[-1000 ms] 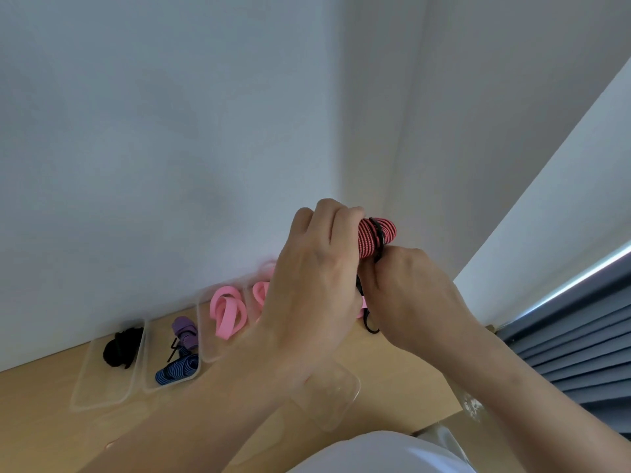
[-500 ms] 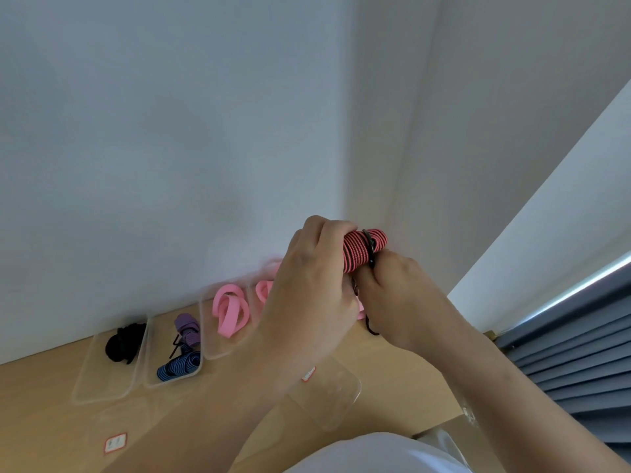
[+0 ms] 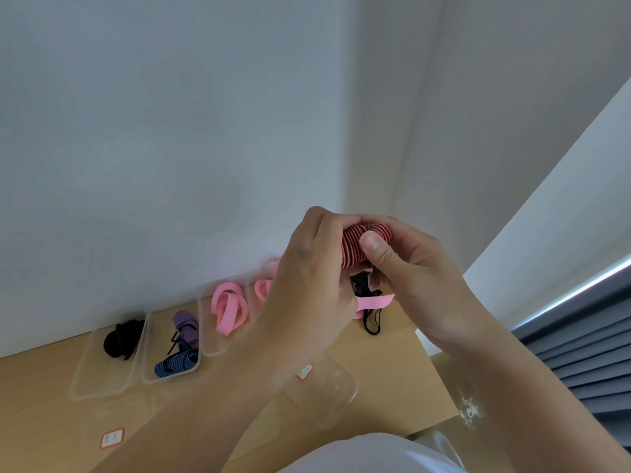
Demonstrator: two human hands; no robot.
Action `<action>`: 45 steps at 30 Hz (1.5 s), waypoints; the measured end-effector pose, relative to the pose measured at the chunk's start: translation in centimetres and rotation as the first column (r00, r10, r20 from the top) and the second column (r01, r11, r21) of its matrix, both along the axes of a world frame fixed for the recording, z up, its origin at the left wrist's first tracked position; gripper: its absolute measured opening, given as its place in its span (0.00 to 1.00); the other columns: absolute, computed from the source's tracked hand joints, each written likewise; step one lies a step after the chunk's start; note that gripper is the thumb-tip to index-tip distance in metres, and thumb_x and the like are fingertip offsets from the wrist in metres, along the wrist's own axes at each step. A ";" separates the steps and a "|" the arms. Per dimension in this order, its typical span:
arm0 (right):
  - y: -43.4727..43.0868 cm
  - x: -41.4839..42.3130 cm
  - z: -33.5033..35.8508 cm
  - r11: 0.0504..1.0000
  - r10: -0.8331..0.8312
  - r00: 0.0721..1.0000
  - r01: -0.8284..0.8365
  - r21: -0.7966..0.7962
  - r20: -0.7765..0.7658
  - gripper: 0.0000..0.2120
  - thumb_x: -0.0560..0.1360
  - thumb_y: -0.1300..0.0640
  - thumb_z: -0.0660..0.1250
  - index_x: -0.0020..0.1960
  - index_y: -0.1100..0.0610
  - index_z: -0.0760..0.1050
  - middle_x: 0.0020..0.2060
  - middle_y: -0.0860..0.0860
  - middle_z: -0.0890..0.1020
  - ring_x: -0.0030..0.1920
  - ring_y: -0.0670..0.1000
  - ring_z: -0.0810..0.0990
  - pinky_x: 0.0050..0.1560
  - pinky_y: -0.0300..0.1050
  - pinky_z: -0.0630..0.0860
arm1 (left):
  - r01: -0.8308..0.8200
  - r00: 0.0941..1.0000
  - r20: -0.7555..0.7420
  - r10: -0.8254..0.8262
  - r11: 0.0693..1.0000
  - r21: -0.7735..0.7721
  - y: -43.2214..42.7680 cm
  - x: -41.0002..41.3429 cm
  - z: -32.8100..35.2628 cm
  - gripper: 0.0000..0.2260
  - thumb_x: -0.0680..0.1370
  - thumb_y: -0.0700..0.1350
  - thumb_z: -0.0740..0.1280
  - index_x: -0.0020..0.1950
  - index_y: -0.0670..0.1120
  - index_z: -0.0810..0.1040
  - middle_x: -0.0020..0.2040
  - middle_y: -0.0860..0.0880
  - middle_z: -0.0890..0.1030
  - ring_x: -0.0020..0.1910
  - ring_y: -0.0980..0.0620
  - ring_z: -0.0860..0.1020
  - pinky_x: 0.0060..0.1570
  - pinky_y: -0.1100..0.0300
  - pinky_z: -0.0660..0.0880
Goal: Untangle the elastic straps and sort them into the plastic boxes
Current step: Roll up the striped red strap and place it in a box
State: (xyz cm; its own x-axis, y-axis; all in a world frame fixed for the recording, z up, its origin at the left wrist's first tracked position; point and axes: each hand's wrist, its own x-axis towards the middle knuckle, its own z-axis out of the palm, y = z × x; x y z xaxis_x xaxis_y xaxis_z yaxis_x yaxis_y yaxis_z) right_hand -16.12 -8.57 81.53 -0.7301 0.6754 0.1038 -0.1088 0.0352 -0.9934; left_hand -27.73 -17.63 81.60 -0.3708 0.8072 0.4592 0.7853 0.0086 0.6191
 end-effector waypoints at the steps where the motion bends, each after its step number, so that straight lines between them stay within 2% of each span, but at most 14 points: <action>1: 0.0 0.0 0.2 1.000 -0.009 1.000 0.009 0.024 -0.003 0.16 0.77 0.51 0.65 0.59 0.59 0.80 0.39 0.46 0.83 0.36 0.42 0.80 0.38 0.33 0.74 | 0.003 1.000 -0.013 -0.002 1.000 0.022 0.0 -0.1 0.0 0.26 0.70 0.27 0.65 0.66 0.44 0.77 0.55 0.47 0.76 0.52 0.52 0.76 0.48 0.68 0.72; 7: 0.1 -0.2 0.2 0.997 -0.006 1.000 0.004 0.075 0.016 0.10 0.81 0.53 0.65 0.57 0.56 0.82 0.39 0.49 0.83 0.36 0.44 0.80 0.36 0.36 0.75 | 0.058 0.998 -0.015 -0.057 0.998 0.030 -0.6 -1.0 -0.2 0.26 0.71 0.27 0.67 0.67 0.44 0.77 0.55 0.49 0.75 0.51 0.57 0.75 0.48 0.70 0.72; 10: 0.2 -0.2 -0.3 0.998 0.007 0.999 -0.005 -0.063 0.031 0.15 0.78 0.49 0.64 0.57 0.57 0.82 0.44 0.55 0.85 0.37 0.49 0.83 0.33 0.41 0.77 | 0.113 0.993 0.040 -0.112 0.993 -0.024 -0.9 -1.5 -0.4 0.23 0.75 0.34 0.71 0.68 0.48 0.76 0.54 0.52 0.75 0.49 0.58 0.75 0.46 0.70 0.72; 13: 0.9 -0.3 -0.5 0.965 0.077 0.997 -0.074 -0.252 -0.002 0.19 0.78 0.48 0.64 0.58 0.61 0.82 0.50 0.60 0.85 0.44 0.53 0.84 0.41 0.41 0.80 | 0.099 0.969 0.225 -0.105 0.994 0.035 -1.4 -2.0 -1.3 0.20 0.75 0.42 0.75 0.66 0.48 0.76 0.55 0.53 0.81 0.53 0.57 0.80 0.52 0.61 0.78; 17: 0.6 -1.7 -0.9 0.922 0.099 0.995 -0.088 -0.378 0.010 0.18 0.78 0.49 0.65 0.56 0.61 0.84 0.49 0.60 0.86 0.47 0.57 0.86 0.40 0.41 0.81 | -0.056 0.749 0.661 -0.042 0.990 0.127 -1.8 -2.7 -2.6 0.17 0.76 0.39 0.75 0.62 0.49 0.76 0.52 0.49 0.85 0.49 0.53 0.84 0.50 0.58 0.81; 20: -0.3 -2.5 -1.4 0.919 0.110 0.994 -0.090 -0.384 0.030 0.15 0.77 0.50 0.66 0.53 0.58 0.85 0.47 0.59 0.86 0.46 0.58 0.87 0.41 0.41 0.81 | -0.062 0.609 0.791 -0.054 0.991 0.115 -2.6 -3.5 -3.2 0.15 0.78 0.43 0.72 0.64 0.48 0.78 0.53 0.47 0.85 0.51 0.49 0.84 0.52 0.52 0.81; 23: -1.0 -2.8 -1.9 0.929 0.112 0.991 -0.079 -0.361 0.071 0.14 0.77 0.49 0.66 0.53 0.55 0.86 0.47 0.57 0.86 0.47 0.57 0.86 0.43 0.42 0.81 | -0.028 0.459 0.885 -0.075 0.995 0.099 -3.8 -4.2 -3.3 0.14 0.79 0.47 0.71 0.64 0.48 0.80 0.51 0.46 0.85 0.45 0.49 0.83 0.44 0.53 0.79; 27: -1.7 -2.9 -2.3 0.919 0.182 0.982 -0.151 -0.365 0.055 0.16 0.78 0.52 0.66 0.63 0.57 0.82 0.57 0.62 0.84 0.53 0.59 0.83 0.55 0.48 0.81 | -0.045 0.468 0.878 -0.097 0.990 0.133 -4.9 -4.9 -3.2 0.11 0.81 0.39 0.69 0.63 0.50 0.81 0.51 0.44 0.83 0.41 0.50 0.83 0.46 0.55 0.80; 30: -1.8 -2.6 -2.2 0.901 0.185 0.983 -0.167 -0.399 0.007 0.19 0.76 0.57 0.68 0.66 0.59 0.79 0.60 0.61 0.83 0.57 0.61 0.83 0.57 0.49 0.81 | -0.004 0.503 0.849 -0.159 0.982 0.187 -5.8 -4.9 -3.1 0.14 0.81 0.35 0.68 0.64 0.49 0.81 0.60 0.45 0.83 0.51 0.50 0.84 0.53 0.58 0.80; 35: -1.8 -1.8 -2.2 0.895 0.097 0.993 -0.116 -0.430 -0.066 0.20 0.72 0.62 0.70 0.63 0.61 0.79 0.56 0.59 0.84 0.51 0.55 0.84 0.56 0.48 0.82 | -0.038 0.654 0.754 -0.064 0.992 0.117 -6.6 -3.8 -3.0 0.15 0.76 0.37 0.73 0.62 0.46 0.82 0.58 0.47 0.85 0.57 0.46 0.83 0.62 0.46 0.78; 37: -2.1 -1.6 -2.3 0.884 0.061 0.996 -0.087 -0.458 -0.071 0.20 0.70 0.60 0.72 0.62 0.63 0.80 0.55 0.60 0.85 0.52 0.55 0.85 0.58 0.49 0.81 | -0.106 0.700 0.713 0.045 0.994 0.041 -7.0 -2.6 -3.1 0.15 0.73 0.41 0.76 0.58 0.50 0.82 0.55 0.51 0.86 0.54 0.50 0.84 0.58 0.49 0.80; 40: -2.9 -1.2 -3.3 0.898 0.068 0.998 -0.060 -0.437 0.002 0.19 0.71 0.57 0.72 0.60 0.63 0.82 0.54 0.60 0.85 0.56 0.58 0.84 0.62 0.52 0.79 | -0.206 0.694 0.694 0.190 0.977 -0.061 -7.8 -0.5 -4.2 0.17 0.69 0.48 0.78 0.57 0.52 0.82 0.51 0.54 0.86 0.50 0.52 0.85 0.49 0.50 0.83; 42: -3.5 -1.0 -4.3 0.888 0.096 0.995 -0.080 -0.453 0.012 0.16 0.73 0.58 0.71 0.59 0.63 0.82 0.52 0.60 0.86 0.54 0.58 0.85 0.57 0.50 0.81 | -0.267 0.678 0.685 0.266 0.958 -0.107 -8.2 0.7 -5.2 0.18 0.69 0.47 0.79 0.57 0.51 0.81 0.51 0.54 0.86 0.49 0.51 0.85 0.51 0.46 0.83; 45: -4.8 -1.0 -5.9 0.859 0.101 0.995 -0.095 -0.503 -0.016 0.12 0.75 0.63 0.70 0.57 0.65 0.81 0.43 0.52 0.88 0.42 0.49 0.86 0.40 0.38 0.80 | -0.366 0.677 0.624 0.391 0.914 -0.177 -9.4 2.0 -6.5 0.15 0.69 0.47 0.81 0.52 0.54 0.80 0.48 0.60 0.85 0.45 0.57 0.84 0.49 0.53 0.82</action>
State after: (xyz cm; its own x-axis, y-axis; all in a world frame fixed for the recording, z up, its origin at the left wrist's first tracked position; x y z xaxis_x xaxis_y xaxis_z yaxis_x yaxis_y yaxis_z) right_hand -17.11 -13.36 75.65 -0.7946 0.5584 -0.2382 -0.0746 -0.4792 -0.8745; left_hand -25.74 -27.05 75.14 -0.8397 0.5425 -0.0240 0.1328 0.2480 0.9596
